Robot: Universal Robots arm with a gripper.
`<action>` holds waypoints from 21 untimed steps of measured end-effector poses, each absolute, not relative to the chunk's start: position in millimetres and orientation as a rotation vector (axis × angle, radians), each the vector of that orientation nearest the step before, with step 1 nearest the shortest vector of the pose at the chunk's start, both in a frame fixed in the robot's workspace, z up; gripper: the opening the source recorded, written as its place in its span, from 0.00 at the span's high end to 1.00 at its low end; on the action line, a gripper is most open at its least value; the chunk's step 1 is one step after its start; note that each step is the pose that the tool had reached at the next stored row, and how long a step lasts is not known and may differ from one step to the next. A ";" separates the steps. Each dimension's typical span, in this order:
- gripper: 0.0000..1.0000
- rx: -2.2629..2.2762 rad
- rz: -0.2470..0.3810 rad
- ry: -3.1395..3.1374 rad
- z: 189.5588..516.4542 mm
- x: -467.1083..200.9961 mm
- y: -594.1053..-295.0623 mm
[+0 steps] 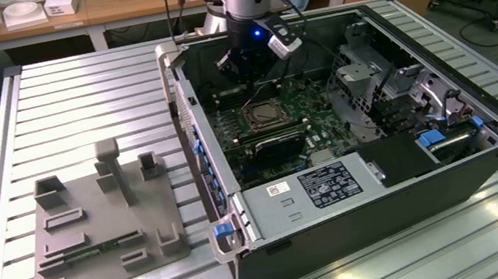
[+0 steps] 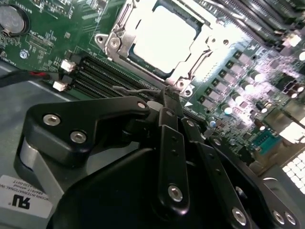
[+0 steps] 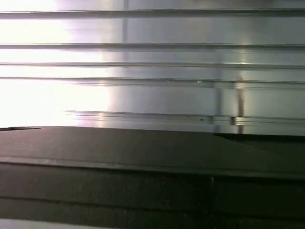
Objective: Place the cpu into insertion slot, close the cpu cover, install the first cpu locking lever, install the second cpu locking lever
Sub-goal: 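Install the first cpu locking lever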
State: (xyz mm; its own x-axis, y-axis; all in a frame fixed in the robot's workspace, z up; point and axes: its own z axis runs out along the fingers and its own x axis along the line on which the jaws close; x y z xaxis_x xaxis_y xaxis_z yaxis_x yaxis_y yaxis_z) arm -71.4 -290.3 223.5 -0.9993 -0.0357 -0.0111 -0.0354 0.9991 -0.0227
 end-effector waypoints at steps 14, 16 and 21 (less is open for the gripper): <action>0.90 -0.084 -0.036 3.129 220.1 -69.1 -286.5; 0.90 -0.084 -0.031 3.129 220.2 -69.3 -287.4; 0.90 -0.083 0.025 3.128 220.2 -70.1 -293.1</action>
State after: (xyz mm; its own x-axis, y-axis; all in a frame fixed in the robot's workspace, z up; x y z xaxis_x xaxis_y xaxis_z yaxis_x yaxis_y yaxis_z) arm -70.1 -293.1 220.2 -0.9985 -0.0530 -0.0131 -0.0532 0.9985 0.0158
